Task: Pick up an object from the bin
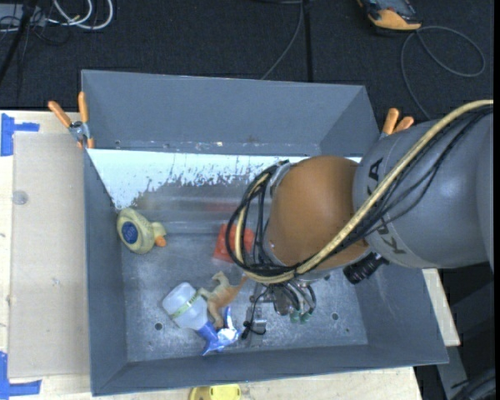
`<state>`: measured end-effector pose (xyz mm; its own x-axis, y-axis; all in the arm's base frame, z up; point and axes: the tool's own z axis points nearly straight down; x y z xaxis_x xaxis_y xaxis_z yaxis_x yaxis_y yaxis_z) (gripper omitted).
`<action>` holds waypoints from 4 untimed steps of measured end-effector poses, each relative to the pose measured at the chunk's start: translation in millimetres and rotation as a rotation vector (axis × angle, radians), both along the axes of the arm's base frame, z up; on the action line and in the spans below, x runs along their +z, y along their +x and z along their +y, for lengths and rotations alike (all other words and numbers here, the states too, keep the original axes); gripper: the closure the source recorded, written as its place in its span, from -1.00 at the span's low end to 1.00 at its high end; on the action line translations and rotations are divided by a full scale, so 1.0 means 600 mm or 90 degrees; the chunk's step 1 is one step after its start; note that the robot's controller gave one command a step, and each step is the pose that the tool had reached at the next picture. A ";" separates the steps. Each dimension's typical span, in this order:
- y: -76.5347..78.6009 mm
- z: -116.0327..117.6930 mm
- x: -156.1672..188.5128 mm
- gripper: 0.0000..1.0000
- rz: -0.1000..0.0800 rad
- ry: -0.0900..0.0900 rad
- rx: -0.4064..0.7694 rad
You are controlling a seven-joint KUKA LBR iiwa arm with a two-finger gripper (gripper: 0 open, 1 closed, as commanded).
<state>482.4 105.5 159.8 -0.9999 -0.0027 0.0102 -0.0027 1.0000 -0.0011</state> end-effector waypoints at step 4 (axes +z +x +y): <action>0.084 -0.003 -0.077 -1.00 -0.004 0.003 0.218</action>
Offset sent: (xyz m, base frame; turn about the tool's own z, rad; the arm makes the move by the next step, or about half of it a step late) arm 0.0369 0.0001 -0.0898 -0.6460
